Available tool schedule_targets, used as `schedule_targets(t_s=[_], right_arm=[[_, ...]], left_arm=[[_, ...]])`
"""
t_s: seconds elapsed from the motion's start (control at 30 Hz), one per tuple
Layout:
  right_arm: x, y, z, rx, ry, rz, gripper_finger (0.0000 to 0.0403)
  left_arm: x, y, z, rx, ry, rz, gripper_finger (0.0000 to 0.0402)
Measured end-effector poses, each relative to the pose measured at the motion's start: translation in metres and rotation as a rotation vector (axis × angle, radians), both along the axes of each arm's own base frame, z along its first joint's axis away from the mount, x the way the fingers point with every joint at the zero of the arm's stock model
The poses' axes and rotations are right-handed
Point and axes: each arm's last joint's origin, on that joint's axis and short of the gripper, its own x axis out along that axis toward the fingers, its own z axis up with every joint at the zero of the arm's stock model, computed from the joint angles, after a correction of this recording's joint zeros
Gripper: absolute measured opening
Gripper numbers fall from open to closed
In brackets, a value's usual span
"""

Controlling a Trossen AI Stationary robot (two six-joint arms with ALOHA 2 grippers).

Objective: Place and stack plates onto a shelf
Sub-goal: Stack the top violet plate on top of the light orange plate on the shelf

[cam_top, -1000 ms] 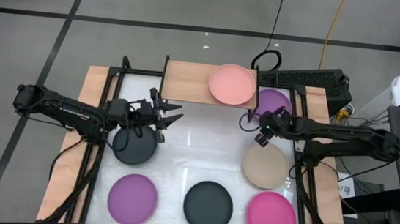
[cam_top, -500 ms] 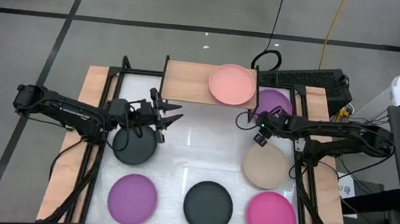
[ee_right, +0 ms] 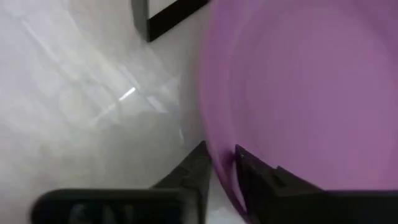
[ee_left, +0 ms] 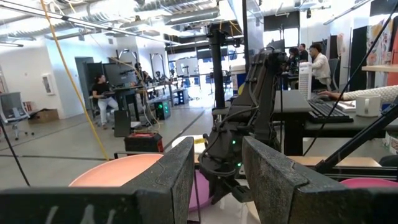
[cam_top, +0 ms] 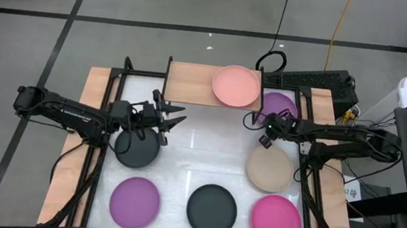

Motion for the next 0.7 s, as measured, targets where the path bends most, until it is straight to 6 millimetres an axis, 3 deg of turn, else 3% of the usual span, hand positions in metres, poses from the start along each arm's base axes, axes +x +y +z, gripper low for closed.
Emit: schedule_targets(t_s=[0.1,0.37,0.7], right_arm=[[0.0,0.0,0.003,-0.017,-0.017,0.0,0.0013],[-0.001,0.0,0.019,-0.062,-0.156,-0.054,0.0005],[-0.017,0.002,0.058,-0.318,-0.387,-0.167,0.0001]], left_arm=[[0.0,0.0,0.0,0.0,0.0,0.0,0.0143],[0.0,0.0,0.0,0.0,0.0,0.0,0.0143],[0.0,0.0,0.0,-0.01,-0.003,-0.002,0.0143]])
